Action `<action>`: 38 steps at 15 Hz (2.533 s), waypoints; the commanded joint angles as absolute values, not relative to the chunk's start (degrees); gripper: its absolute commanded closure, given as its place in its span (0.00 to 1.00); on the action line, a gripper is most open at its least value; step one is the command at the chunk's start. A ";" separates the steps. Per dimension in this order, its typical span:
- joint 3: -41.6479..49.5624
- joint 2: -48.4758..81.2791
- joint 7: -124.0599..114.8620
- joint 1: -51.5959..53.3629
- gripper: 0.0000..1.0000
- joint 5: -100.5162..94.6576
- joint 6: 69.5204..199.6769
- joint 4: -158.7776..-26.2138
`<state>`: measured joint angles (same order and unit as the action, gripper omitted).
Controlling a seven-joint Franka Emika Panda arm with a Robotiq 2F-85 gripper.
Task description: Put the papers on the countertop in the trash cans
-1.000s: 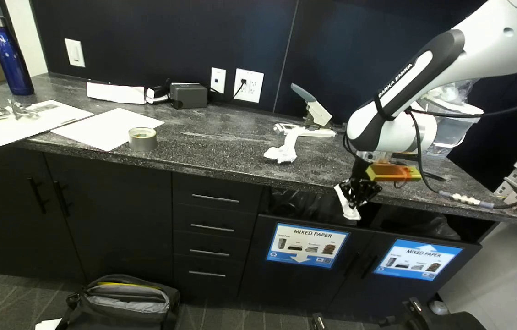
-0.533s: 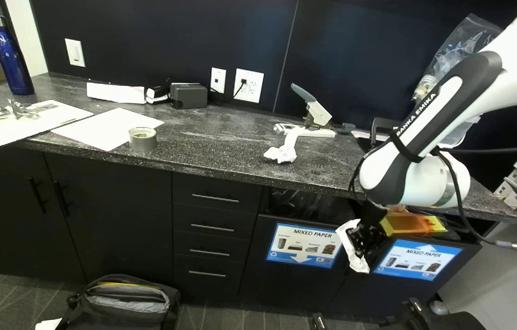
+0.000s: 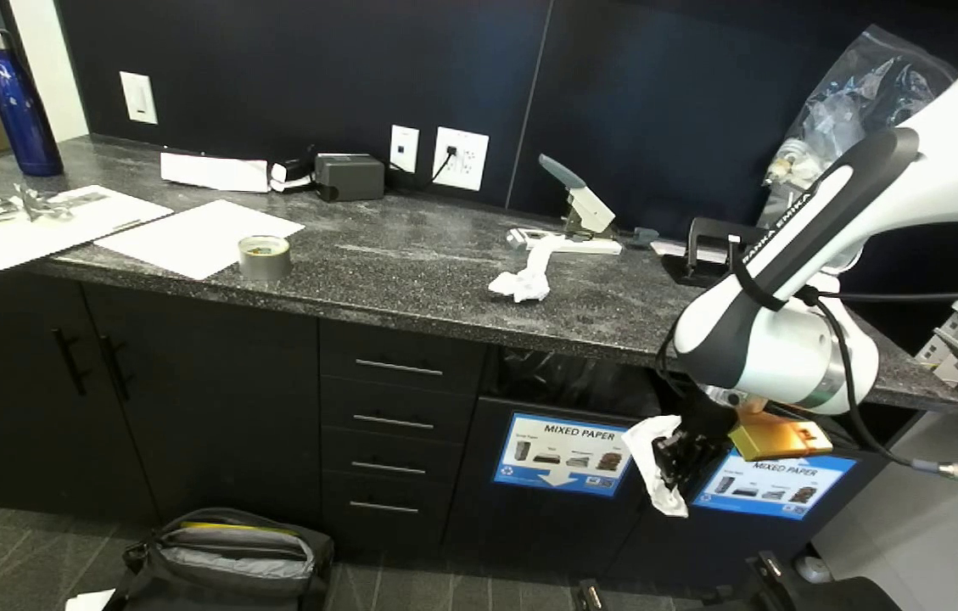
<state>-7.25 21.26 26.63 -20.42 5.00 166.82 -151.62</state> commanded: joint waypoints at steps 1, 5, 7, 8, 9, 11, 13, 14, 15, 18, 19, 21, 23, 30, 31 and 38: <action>-10.57 27.81 31.47 -25.26 0.93 5.36 168.14 -144.39; -11.04 34.48 31.86 -26.13 0.93 3.47 167.36 -137.32; -11.48 37.54 32.12 -26.21 0.93 2.51 165.72 -133.72; -11.52 38.71 31.83 -25.97 0.93 1.95 165.44 -132.11; -11.64 40.01 31.75 -25.81 0.93 1.38 165.65 -130.55; -11.73 42.23 31.34 -25.07 0.93 0.21 166.29 -127.69; -12.51 43.66 31.23 -25.40 0.93 -0.48 169.93 -126.43; -13.17 43.94 31.10 -25.98 0.93 -0.56 173.66 -126.75; -13.68 44.29 30.57 -26.42 0.93 -0.82 177.76 -127.03; -13.47 45.78 27.22 -26.47 0.93 -4.02 190.64 -128.15; -12.26 46.40 25.33 -25.49 0.93 -5.72 195.02 -128.32; -8.17 48.00 21.48 -21.90 0.93 -8.08 203.29 -127.89; -3.65 50.16 18.36 -18.05 0.92 -8.36 211.12 -126.90; 6.91 59.92 12.67 -5.56 0.93 2.02 224.99 -120.51; 6.83 61.05 11.64 -5.01 0.93 2.78 224.78 -119.38; 6.76 65.51 6.89 -2.88 0.94 5.86 226.55 -113.63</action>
